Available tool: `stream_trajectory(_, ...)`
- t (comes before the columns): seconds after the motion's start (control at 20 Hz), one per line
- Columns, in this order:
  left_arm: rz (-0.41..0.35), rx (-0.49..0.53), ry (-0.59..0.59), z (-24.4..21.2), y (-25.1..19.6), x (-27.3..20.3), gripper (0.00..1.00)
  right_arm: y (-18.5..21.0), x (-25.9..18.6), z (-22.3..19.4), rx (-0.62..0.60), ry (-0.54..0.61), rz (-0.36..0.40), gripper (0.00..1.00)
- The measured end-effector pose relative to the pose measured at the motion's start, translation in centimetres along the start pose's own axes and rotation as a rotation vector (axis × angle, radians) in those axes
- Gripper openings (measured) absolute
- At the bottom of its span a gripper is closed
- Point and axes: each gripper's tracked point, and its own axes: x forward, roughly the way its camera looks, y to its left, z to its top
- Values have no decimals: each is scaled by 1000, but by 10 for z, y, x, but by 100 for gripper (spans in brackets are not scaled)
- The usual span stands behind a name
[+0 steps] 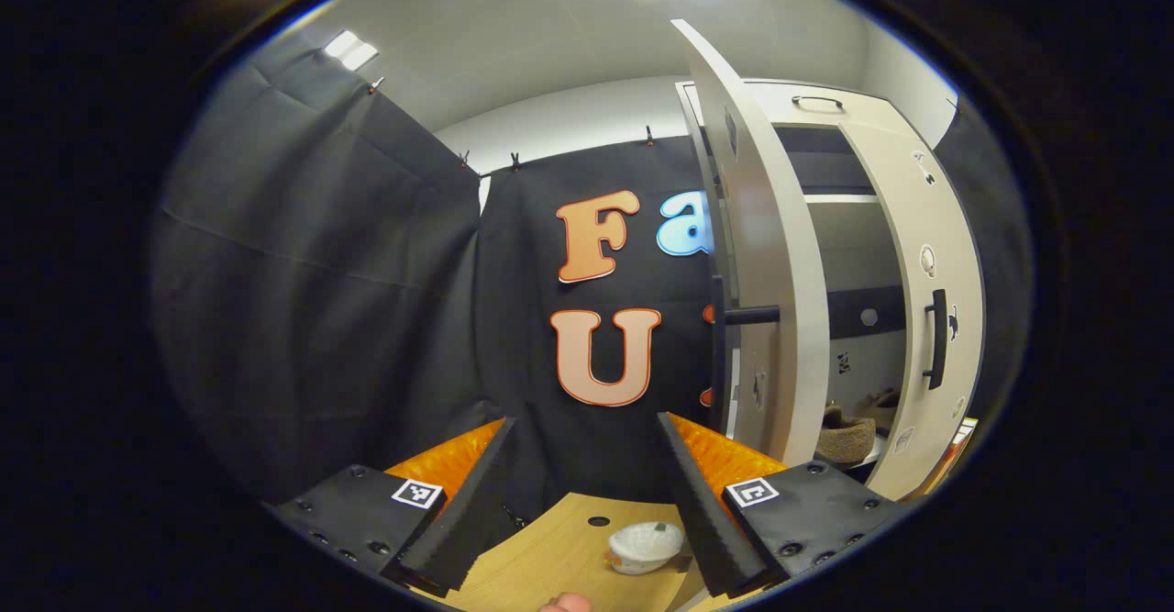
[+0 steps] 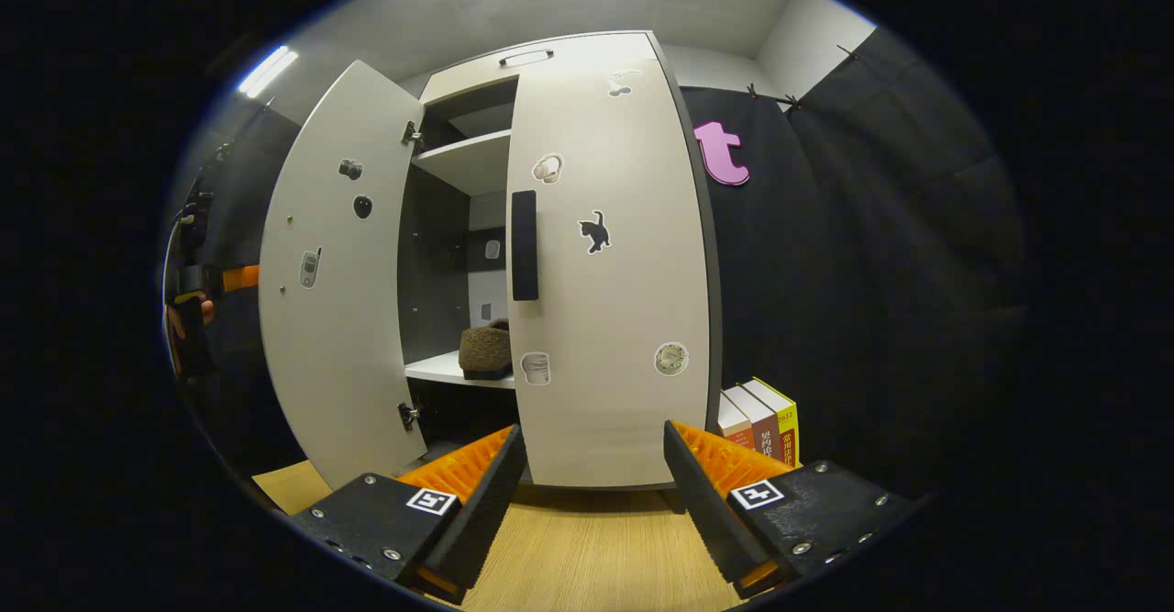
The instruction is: Grab one shoe with the right hand and put it into the shoe cabinet, grab the other shoe with the left hand and put it into the shoe cabinet; then close the right door with the right hand and the left door with the left hand.
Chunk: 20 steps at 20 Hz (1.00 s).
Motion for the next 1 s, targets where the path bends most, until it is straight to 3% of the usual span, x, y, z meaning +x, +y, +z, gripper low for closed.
stream_trajectory(0.45,-57,-12,16,1,-31,-13,89,-3,-3,9,15,-31,7,93)
stream_trajectory(0.6,-101,-58,33,0,-51,-20,89,-7,-5,10,16,-34,6,93)
stream_trajectory(0.65,-117,-63,34,0,-59,-21,94,-9,-7,11,17,-35,2,93)
stream_trajectory(1.0,-269,-77,38,3,-131,-28,90,-23,-15,15,20,-47,-30,93)
